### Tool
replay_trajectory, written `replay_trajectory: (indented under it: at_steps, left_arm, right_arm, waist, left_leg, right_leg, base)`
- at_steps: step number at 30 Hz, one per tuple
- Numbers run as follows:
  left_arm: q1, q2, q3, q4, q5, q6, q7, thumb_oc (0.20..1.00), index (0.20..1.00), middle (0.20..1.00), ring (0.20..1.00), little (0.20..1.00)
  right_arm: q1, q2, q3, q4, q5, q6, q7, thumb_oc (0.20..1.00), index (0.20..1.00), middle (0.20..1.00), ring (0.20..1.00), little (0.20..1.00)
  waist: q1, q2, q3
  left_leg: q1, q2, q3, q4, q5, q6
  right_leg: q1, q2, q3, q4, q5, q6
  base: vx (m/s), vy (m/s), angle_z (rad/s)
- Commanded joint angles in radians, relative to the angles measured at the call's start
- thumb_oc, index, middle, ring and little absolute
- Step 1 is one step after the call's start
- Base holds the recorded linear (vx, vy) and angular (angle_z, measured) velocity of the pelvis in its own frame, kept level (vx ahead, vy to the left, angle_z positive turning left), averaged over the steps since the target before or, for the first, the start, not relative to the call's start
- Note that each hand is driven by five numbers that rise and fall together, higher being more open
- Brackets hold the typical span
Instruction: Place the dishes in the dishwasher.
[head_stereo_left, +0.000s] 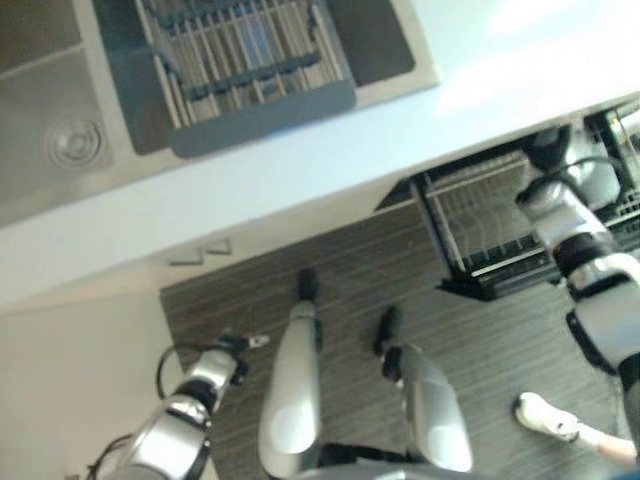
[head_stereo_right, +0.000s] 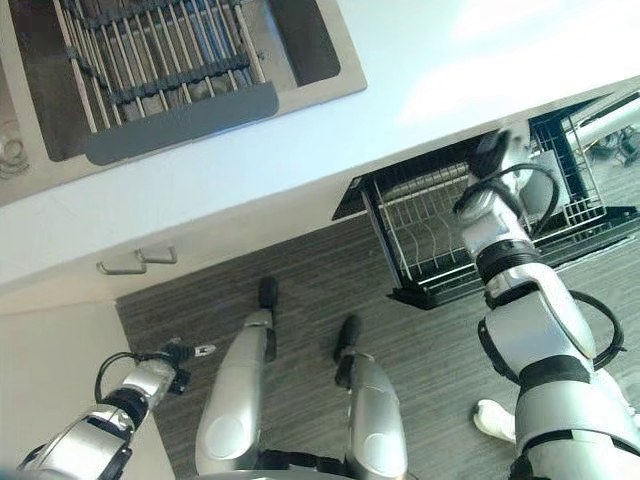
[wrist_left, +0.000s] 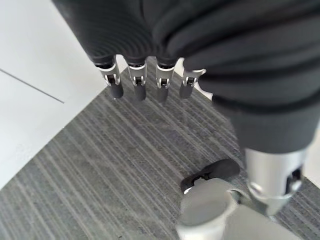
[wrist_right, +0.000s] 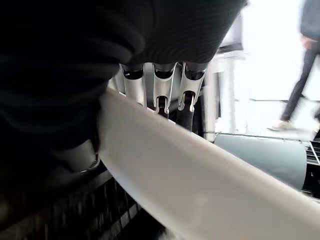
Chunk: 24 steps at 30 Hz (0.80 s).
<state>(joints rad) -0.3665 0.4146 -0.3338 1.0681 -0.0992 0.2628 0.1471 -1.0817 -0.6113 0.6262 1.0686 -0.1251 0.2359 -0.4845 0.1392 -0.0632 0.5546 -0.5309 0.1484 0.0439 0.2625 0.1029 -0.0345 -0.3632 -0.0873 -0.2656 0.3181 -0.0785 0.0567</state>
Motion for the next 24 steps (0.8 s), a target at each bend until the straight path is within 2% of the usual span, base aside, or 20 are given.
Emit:
replay_trajectory:
  at_steps: [1, 2, 3, 4, 8, 15, 19, 24]
  left_arm:
    - [-0.007, -0.007, -0.033, 0.006, 0.027, -0.028, 0.021, 1.000, 1.000, 1.000, 1.000, 1.000]
    - [-0.007, -0.007, -0.036, 0.011, 0.026, -0.037, 0.026, 1.000, 1.000, 1.000, 1.000, 1.000]
    - [-0.010, -0.007, -0.038, 0.011, 0.026, -0.042, 0.029, 1.000, 1.000, 1.000, 1.000, 1.000]
    - [-0.008, -0.009, -0.041, 0.013, 0.027, -0.047, 0.032, 1.000, 1.000, 1.000, 1.000, 1.000]
    - [-0.023, -0.017, -0.048, 0.012, 0.030, -0.063, 0.045, 1.000, 1.000, 1.000, 1.000, 1.000]
    - [-0.055, -0.030, -0.062, 0.015, 0.027, -0.068, 0.054, 1.000, 1.000, 1.000, 1.000, 1.000]
    - [-0.068, -0.037, -0.069, 0.020, 0.009, -0.090, 0.068, 1.000, 1.000, 1.000, 1.000, 1.000]
    - [-0.076, -0.041, -0.074, 0.031, -0.006, -0.106, 0.084, 1.000, 1.000, 1.000, 1.000, 1.000]
  right_arm:
    - [-0.033, -0.066, 0.008, -0.082, -0.082, -0.020, -0.011, 0.200, 0.200, 0.200, 0.200, 0.200]
    - [-0.022, -0.052, 0.018, -0.070, -0.070, -0.022, -0.006, 0.200, 0.200, 0.200, 0.200, 0.200]
    - [-0.019, -0.046, 0.019, -0.066, -0.063, -0.022, -0.008, 0.200, 0.200, 0.200, 0.200, 0.200]
    - [-0.010, -0.034, 0.025, -0.062, -0.057, -0.023, -0.015, 0.200, 0.200, 0.200, 0.200, 0.200]
    - [0.006, 0.014, 0.021, -0.025, -0.077, -0.042, -0.036, 0.200, 0.200, 0.200, 0.200, 0.200]
    - [-0.019, 0.039, 0.045, -0.005, -0.155, -0.046, -0.024, 0.200, 0.200, 0.200, 0.200, 0.200]
    - [-0.039, 0.043, 0.071, 0.015, -0.229, 0.004, -0.067, 0.200, 0.200, 0.200, 0.200, 0.200]
    - [-0.049, 0.034, 0.086, 0.021, -0.233, 0.078, -0.121, 0.200, 0.200, 0.200, 0.200, 0.200]
  waist:
    - [0.039, 0.022, -0.035]
    - [0.040, 0.018, -0.035]
    - [0.043, 0.020, -0.035]
    - [0.042, 0.018, -0.035]
    - [0.047, 0.025, -0.035]
    - [0.050, 0.040, -0.035]
    - [0.052, 0.053, -0.035]
    - [0.047, 0.063, -0.035]
  left_leg:
    - [0.058, -0.062, 0.022, 0.008, -0.124, 0.040]
    - [0.060, -0.066, 0.017, 0.016, -0.152, 0.037]
    - [0.042, -0.063, 0.019, 0.010, -0.125, 0.042]
    - [0.047, -0.067, 0.015, 0.021, -0.153, 0.038]
    - [0.001, -0.072, 0.009, 0.044, -0.158, 0.043]
    - [-0.066, -0.084, 0.001, 0.070, -0.159, 0.048]
    - [-0.116, -0.095, -0.004, 0.077, -0.154, 0.054]
    - [-0.153, -0.095, -0.006, 0.084, -0.153, 0.053]
  right_leg:
    - [-0.054, -0.013, 0.020, 0.133, -0.042, 0.031]
    - [-0.053, -0.015, 0.027, 0.146, -0.065, 0.040]
    - [-0.069, -0.012, 0.018, 0.138, -0.042, 0.031]
    - [-0.066, -0.015, 0.028, 0.153, -0.065, 0.041]
    - [-0.111, -0.019, 0.025, 0.185, -0.070, 0.040]
    - [-0.187, -0.038, 0.022, 0.238, -0.077, 0.042]
    - [-0.245, -0.047, 0.023, 0.270, -0.081, 0.043]
    - [-0.286, -0.050, 0.027, 0.289, -0.084, 0.043]
  base:
    - [0.04, -0.081, 0.02]
    - [-0.02, -0.049, 0.04]
    - [0.05, -0.049, 0.07]
    - [-0.02, -0.022, 0.11]
    - [-0.02, -0.023, 0.08]
    - [-0.04, 0.007, 0.05]
    - [-0.04, 0.031, 0.04]
    - [-0.01, 0.007, 0.00]
